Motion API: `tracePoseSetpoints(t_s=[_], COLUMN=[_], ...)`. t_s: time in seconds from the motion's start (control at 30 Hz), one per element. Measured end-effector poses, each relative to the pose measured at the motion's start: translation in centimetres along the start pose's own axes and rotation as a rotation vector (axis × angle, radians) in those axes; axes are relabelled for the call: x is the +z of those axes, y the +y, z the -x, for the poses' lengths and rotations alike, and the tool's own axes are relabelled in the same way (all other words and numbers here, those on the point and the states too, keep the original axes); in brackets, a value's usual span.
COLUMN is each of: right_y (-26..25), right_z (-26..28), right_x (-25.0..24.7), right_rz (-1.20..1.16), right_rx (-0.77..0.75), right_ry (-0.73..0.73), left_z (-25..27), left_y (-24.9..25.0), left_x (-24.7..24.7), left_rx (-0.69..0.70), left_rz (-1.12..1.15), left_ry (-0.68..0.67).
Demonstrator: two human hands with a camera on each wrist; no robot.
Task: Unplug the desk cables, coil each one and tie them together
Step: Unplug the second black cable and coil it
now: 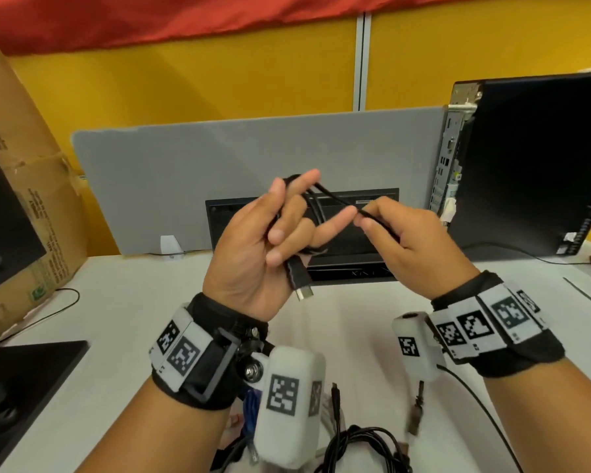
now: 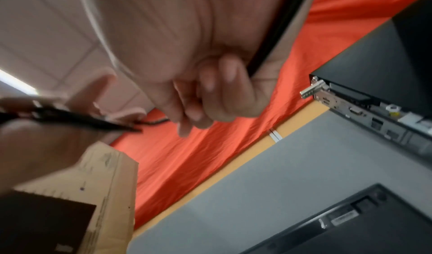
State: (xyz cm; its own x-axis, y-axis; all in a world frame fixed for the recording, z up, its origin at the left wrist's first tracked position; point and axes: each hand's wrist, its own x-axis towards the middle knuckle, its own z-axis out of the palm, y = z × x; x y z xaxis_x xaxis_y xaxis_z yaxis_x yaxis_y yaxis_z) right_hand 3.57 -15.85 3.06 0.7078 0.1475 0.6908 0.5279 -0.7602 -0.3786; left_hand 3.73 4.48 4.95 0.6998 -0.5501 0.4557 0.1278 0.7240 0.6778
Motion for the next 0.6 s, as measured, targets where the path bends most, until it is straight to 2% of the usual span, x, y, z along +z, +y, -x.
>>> tracePoseSetpoints(t_s=[0.17,0.33,0.47,0.6], right_y=[-0.4,-1.8,-4.1,-6.2], right_z=[0.2,0.4,0.6,0.8], right_x=[0.4,0.4,0.0,-0.5], right_rz=[0.059,0.224,0.276,0.324], right_rx=[0.111,0.067,-0.026,-0.141], right_ry=[-0.299,-0.402,-0.430,-0.393], left_z=[-0.5,-0.6,-0.5,-0.4], left_y=[-0.1,-0.8,-1.4,-2.2], left_x=[-1.1,-1.8,-1.8,-1.2], left_rx=[0.199,0.250,0.244,0.130], left_rz=[-0.099,-0.203,-0.602,-1.045], left_ry=[0.152,0.219,0.260,0.209])
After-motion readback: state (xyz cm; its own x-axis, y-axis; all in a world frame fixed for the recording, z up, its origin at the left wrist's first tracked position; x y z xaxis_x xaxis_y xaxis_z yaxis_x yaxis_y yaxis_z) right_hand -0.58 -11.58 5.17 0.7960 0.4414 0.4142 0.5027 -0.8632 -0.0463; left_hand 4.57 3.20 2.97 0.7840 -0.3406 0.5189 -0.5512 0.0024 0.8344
